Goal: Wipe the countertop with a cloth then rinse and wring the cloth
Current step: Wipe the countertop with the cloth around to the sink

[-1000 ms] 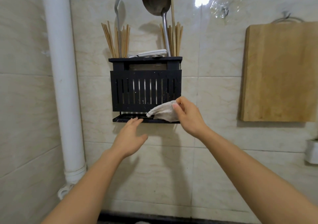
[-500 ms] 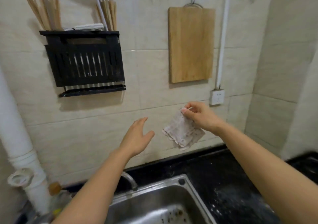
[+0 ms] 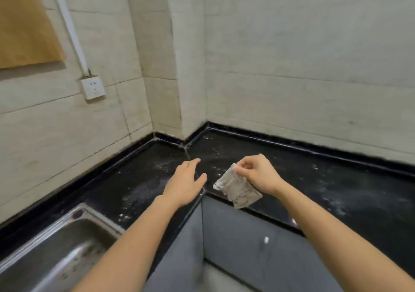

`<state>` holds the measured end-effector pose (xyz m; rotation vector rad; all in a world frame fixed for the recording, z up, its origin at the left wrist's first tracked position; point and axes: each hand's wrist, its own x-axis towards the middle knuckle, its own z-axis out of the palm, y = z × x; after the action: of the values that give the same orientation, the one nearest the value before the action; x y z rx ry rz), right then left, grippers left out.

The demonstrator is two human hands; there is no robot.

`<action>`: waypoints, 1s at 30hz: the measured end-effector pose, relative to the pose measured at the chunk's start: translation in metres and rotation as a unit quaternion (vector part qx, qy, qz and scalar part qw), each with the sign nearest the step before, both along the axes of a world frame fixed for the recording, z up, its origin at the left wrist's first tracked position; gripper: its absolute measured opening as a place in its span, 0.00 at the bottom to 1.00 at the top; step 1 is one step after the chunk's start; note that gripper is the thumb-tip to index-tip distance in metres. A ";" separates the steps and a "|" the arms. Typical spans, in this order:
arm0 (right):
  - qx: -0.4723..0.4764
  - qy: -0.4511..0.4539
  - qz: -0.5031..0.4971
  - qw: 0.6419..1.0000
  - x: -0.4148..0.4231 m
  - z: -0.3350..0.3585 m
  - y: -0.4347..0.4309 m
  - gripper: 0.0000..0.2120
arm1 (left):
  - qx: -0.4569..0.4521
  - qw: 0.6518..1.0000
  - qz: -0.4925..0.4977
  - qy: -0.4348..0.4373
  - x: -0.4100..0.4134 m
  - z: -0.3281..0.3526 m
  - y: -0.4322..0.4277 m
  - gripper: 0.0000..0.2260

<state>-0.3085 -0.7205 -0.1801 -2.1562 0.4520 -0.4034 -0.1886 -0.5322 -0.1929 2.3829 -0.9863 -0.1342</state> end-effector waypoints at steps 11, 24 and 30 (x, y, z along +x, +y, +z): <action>0.016 0.063 -0.176 0.982 -0.241 -0.068 -0.235 0.07 | 0.066 0.984 -0.162 0.038 -0.206 -0.077 -0.297 0.26; 0.112 0.019 -0.344 0.932 -0.371 -0.122 -0.440 0.04 | 0.141 0.946 -0.287 0.043 -0.323 -0.145 -0.523 0.27; 0.152 -0.007 -0.403 0.902 -0.401 -0.136 -0.531 0.03 | 0.180 0.930 -0.315 0.053 -0.343 -0.184 -0.615 0.28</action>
<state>-0.7094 -1.2513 -0.3163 -1.5788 1.3169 -0.7388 -0.5317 -1.1475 -0.3764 2.2353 -1.7656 -0.7274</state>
